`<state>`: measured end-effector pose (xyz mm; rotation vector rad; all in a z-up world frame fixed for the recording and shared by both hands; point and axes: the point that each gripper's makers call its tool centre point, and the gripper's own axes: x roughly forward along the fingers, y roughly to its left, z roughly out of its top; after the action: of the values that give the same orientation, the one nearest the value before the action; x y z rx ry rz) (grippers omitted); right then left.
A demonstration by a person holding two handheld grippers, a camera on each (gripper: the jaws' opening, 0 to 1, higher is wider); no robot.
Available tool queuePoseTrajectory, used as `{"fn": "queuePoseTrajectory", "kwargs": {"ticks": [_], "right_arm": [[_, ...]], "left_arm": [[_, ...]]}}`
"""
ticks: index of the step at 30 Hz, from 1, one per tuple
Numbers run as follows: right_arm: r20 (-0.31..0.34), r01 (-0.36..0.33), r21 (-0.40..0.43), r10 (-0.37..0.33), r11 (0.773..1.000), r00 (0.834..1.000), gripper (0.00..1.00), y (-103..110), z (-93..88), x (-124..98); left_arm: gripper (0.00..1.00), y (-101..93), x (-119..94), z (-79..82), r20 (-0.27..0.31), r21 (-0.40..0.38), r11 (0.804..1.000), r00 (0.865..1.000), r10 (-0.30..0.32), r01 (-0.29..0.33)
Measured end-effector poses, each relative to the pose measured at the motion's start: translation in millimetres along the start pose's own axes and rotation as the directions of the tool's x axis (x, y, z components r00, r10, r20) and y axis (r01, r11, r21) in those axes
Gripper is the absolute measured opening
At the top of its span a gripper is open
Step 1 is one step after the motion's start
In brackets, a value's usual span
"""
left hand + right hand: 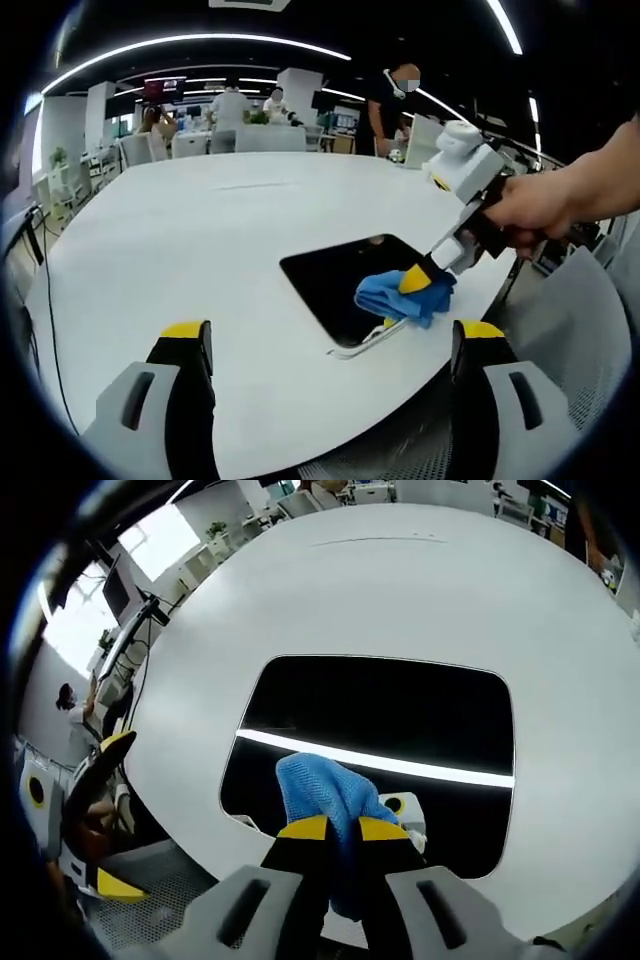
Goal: Wipe the mirror surface with the cleaning cloth until all visible marks leave the cleaned area.
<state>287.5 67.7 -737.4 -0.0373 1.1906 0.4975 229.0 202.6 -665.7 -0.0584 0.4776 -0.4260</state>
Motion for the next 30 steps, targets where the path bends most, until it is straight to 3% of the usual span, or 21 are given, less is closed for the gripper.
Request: {"fn": "queuePoseTrajectory", "kwargs": {"ticks": [21,30], "right_arm": [[0.015,0.016,-0.038,-0.015,0.999,1.000,0.03,-6.9,29.4,6.5],[0.010,0.024,-0.048,-0.023,0.999,1.000,0.03,-13.7,50.1,20.9]], "left_arm": [[0.98,-1.9,2.0,2.5,0.000,0.011,1.000,1.000,-0.009,0.009],[0.98,-3.2,2.9,2.0,-0.004,0.019,1.000,1.000,-0.020,0.020]]}}
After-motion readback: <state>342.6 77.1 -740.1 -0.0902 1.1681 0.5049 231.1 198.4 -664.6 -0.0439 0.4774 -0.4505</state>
